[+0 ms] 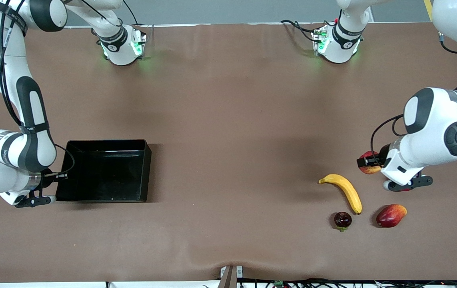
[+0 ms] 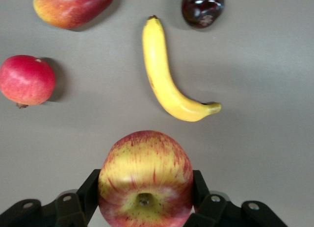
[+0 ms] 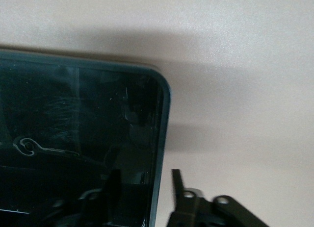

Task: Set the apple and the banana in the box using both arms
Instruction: 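Lift the apple with the left gripper while the right gripper grips the box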

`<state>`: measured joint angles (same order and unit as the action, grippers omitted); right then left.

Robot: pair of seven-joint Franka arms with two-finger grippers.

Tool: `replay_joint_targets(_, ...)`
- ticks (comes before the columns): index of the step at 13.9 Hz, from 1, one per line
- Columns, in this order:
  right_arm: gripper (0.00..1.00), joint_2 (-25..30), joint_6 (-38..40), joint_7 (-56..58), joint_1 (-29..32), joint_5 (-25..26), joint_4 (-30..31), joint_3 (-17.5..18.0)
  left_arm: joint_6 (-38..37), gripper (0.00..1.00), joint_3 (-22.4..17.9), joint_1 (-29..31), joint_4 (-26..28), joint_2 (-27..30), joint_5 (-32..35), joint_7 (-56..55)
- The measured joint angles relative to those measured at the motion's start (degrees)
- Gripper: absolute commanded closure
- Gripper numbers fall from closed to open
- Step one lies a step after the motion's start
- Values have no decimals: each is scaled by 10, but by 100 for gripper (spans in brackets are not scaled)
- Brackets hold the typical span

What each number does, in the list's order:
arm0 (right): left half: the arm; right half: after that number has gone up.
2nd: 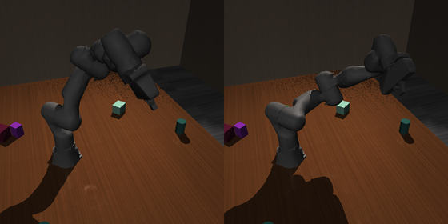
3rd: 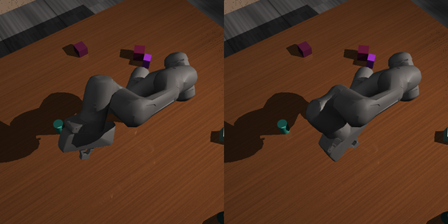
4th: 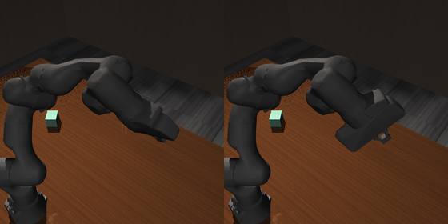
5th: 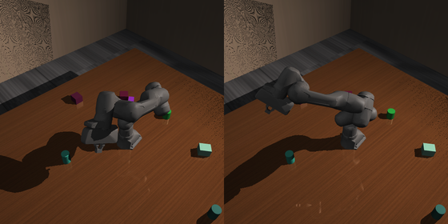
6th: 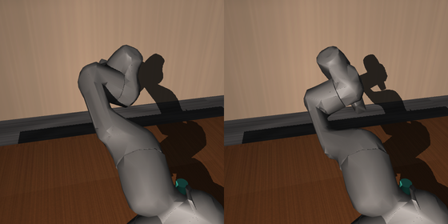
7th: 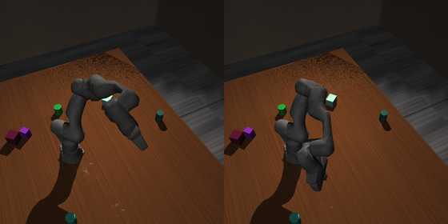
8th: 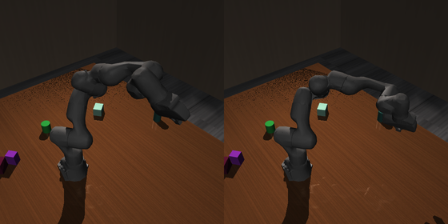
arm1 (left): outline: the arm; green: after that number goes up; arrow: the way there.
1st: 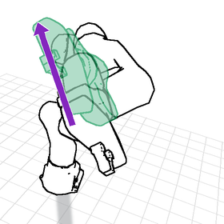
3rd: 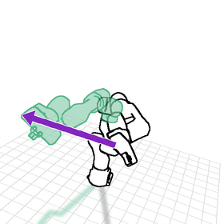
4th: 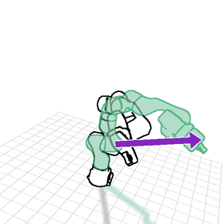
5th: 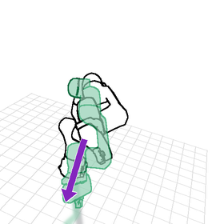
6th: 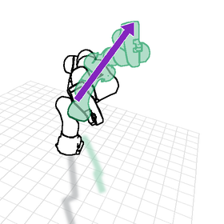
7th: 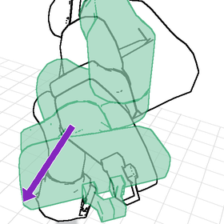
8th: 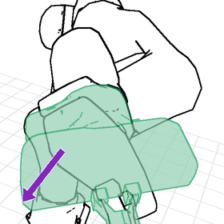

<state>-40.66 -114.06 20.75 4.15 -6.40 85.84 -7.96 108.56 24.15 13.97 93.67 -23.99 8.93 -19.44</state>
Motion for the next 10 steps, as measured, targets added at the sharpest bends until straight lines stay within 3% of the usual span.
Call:
replay_joint_targets(2, 100, 0, 0, 1, 0, -1, 0, 0, -5, 100, 0, -6, -1, 0, 0, 0)
replay_joint_targets(10, 100, 0, 0, 0, -2, -24, -14, 2, -8, 100, 1, -14, -2, -2, 0, 0)
